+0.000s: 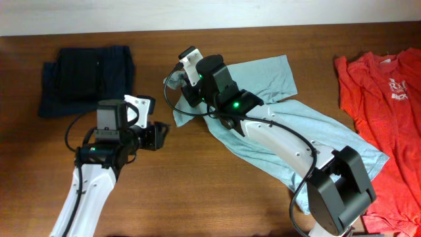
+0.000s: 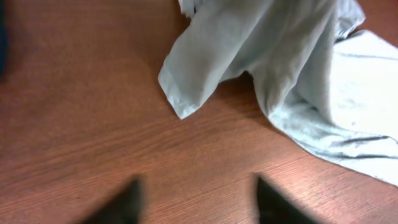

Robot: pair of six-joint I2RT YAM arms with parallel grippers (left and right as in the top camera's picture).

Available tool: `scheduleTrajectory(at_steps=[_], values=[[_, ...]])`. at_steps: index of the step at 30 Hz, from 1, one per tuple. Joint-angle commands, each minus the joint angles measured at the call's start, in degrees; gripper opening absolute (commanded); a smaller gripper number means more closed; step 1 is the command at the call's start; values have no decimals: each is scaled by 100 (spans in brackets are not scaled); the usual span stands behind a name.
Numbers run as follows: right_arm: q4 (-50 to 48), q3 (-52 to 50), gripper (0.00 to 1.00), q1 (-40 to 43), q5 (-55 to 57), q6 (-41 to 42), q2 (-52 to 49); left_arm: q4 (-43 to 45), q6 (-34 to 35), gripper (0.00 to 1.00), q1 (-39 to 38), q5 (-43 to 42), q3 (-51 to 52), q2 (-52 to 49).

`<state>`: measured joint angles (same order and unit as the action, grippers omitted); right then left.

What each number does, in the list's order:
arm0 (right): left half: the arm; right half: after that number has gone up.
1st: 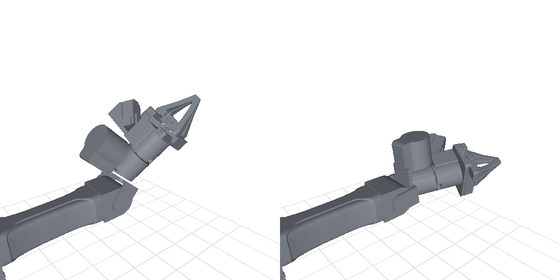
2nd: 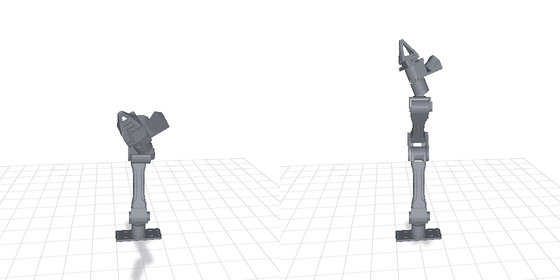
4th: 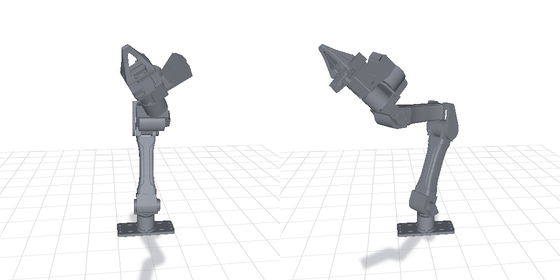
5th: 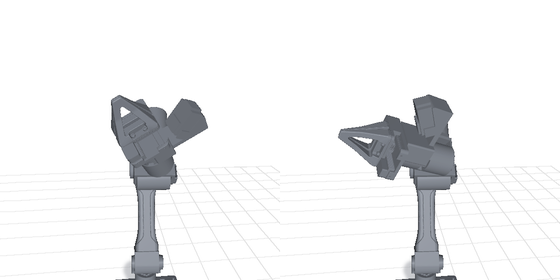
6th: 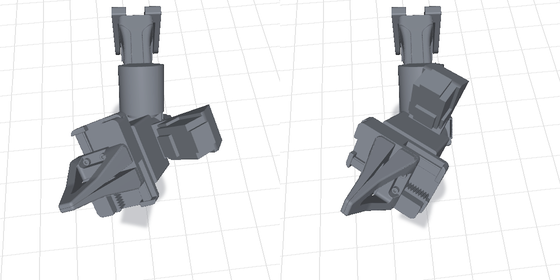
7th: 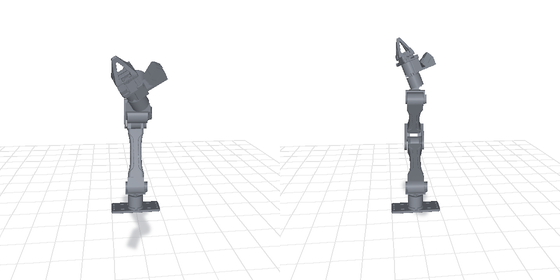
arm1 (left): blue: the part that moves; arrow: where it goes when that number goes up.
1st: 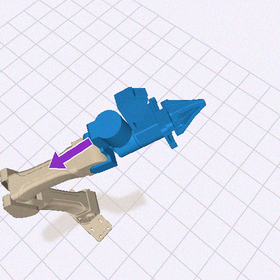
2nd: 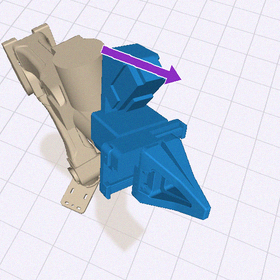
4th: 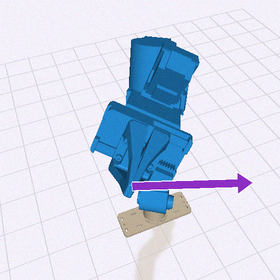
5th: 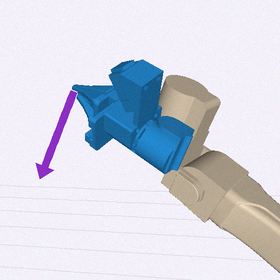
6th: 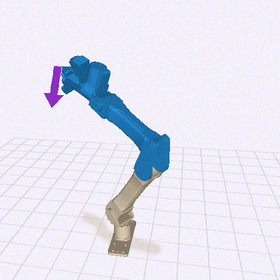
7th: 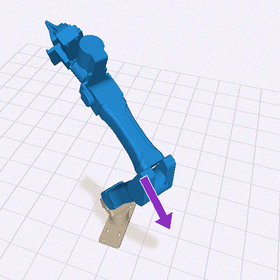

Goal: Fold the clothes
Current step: 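Reach the left gripper to the shirt's left edge and grasp it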

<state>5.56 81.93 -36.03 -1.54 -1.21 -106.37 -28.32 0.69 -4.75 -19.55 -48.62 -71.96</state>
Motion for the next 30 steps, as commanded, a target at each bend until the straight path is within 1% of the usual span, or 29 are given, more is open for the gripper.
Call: scheduleTrajectory(at_steps=[1, 3, 5, 9, 12, 13, 14, 15, 16, 19, 30], values=[[-20, 74, 4, 11, 72, 68, -15, 26, -28, 14, -24, -101, -98, -221], [-20, 74, 5, 11, 72, 70, -15, 107, -28, 6, -24, -70, -98, -352], [-20, 74, 5, 11, 72, 70, -15, 184, -26, 1, -24, -61, -98, -514], [-20, 74, 5, 11, 72, 70, -15, 459, -26, 1, -24, -63, -98, -988], [-20, 74, 4, 11, 70, 70, -15, 901, 24, 1, -24, -111, -98, -1473], [-20, 74, 5, 11, 72, 70, -15, 1029, 20, 2, -24, -186, -98, -1587], [-17, 74, 4, 11, 70, 70, -15, 1163, 20, 8, -24, -256, -98, -1692], [-17, 74, 4, 11, 72, 70, -15, 1274, 20, 21, -24, -284, -98, -1775], [-20, 74, 4, 11, 72, 70, -15, 1366, 17, 36, -24, -280, -98, -1843], [-20, 74, 5, 11, 72, 70, -15, 1700, 13, 41, -24, -273, -98, -2052], [-22, 74, 4, 11, 72, 70, -15, 2124, -11, 41, -90, -350, -98, -2546]])
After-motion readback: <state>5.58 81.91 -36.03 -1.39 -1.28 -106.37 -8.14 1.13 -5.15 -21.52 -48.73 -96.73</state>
